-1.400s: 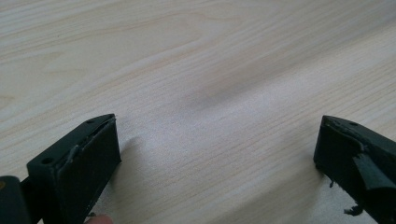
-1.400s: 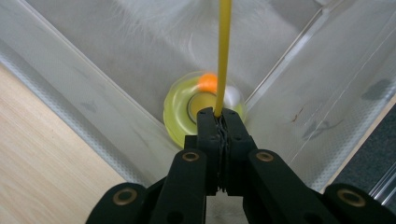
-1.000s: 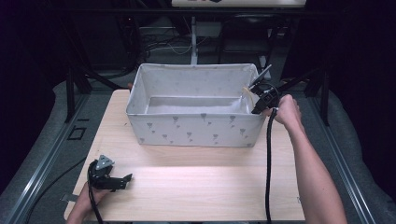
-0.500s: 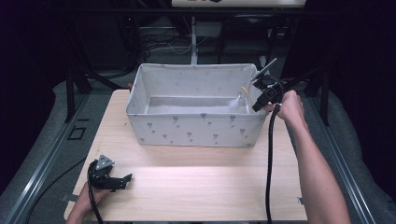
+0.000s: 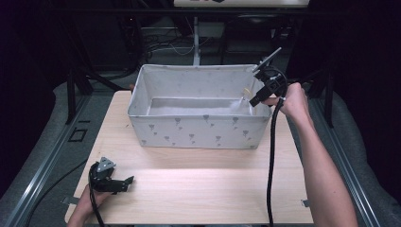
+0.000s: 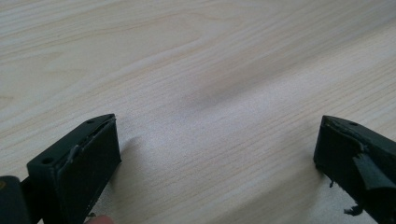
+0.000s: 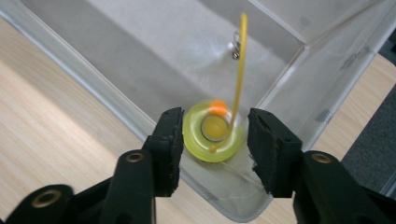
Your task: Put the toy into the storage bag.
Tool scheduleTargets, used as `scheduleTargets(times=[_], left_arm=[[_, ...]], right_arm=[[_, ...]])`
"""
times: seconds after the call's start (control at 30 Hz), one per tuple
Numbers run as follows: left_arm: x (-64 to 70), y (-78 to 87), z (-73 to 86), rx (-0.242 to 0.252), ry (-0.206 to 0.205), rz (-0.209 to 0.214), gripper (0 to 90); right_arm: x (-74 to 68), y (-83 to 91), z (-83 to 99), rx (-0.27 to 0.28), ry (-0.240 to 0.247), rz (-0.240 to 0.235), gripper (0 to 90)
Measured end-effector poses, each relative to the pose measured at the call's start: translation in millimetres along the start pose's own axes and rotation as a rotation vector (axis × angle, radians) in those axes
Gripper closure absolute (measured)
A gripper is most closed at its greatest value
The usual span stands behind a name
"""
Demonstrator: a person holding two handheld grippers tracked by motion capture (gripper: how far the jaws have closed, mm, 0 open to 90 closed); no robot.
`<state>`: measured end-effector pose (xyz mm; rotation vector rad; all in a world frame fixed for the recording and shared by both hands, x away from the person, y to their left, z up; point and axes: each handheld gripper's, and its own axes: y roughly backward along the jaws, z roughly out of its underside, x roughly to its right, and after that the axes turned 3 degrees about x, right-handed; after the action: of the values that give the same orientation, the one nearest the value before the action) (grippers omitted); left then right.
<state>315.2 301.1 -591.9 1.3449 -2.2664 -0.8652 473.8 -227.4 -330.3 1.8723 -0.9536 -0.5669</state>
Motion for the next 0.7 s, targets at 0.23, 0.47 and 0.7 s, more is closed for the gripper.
scheduleTargets(times=[0.23,0.47,0.7], left_arm=[[0.0,0.0,0.0,0.0,0.0,0.0,0.4],[0.1,-0.2,0.1,0.003,0.0,-0.002,0.3],[0.2,-0.3,0.2,0.003,0.002,-0.001,0.4]], right_arm=[[-20.6,14.8,-9.5,0.025,0.048,-0.005,34.6],[-45.1,20.4,-13.1,0.052,0.098,-0.024,15.3],[-75.9,23.9,-8.6,0.085,0.177,-0.053,6.6]])
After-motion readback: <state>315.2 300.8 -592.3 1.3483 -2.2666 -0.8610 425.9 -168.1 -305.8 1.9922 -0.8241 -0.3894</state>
